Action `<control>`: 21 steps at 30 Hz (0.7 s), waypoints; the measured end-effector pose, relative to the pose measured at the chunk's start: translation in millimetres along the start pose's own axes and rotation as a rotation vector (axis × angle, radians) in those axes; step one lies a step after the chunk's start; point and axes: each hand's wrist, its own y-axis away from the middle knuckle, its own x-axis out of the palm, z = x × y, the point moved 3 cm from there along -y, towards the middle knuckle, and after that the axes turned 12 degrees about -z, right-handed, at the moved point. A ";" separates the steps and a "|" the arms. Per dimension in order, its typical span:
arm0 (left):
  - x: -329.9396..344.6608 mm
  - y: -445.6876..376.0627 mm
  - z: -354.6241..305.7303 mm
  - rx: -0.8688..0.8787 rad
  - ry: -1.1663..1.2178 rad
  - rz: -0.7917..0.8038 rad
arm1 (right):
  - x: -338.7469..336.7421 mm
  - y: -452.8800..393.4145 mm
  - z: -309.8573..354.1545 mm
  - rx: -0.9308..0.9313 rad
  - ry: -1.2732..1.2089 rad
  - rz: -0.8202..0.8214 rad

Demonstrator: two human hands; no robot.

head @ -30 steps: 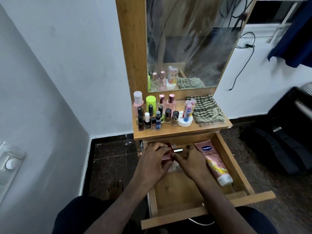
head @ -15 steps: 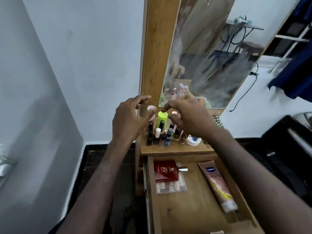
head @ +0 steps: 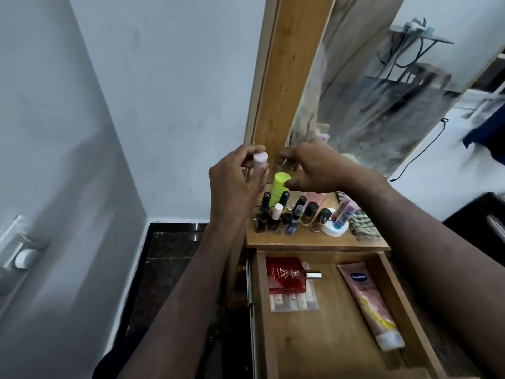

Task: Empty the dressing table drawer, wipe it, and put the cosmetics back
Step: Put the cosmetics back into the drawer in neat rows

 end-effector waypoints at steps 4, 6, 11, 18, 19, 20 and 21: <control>-12.5 -2.7 -11.5 0.003 0.070 -0.086 | 4.2 -1.1 -5.8 0.045 -0.099 -0.065; -18.8 -1.1 -14.3 -0.014 0.101 -0.117 | 0.8 -0.8 -8.2 0.064 -0.119 -0.125; -34.5 -1.6 -36.3 0.006 0.140 -0.140 | -41.0 13.1 0.9 0.119 -0.150 -0.445; -52.5 16.3 -91.0 0.086 0.151 -0.053 | -107.1 66.5 12.1 0.263 -0.262 -0.667; -52.8 23.1 -97.6 0.066 0.156 -0.023 | -112.1 79.6 12.2 0.287 -0.286 -0.677; -51.6 30.7 -102.8 0.048 0.155 0.018 | -114.8 93.5 12.7 0.316 -0.329 -0.682; -48.3 40.6 -107.4 0.040 0.140 0.070 | -114.5 109.6 12.4 0.353 -0.372 -0.690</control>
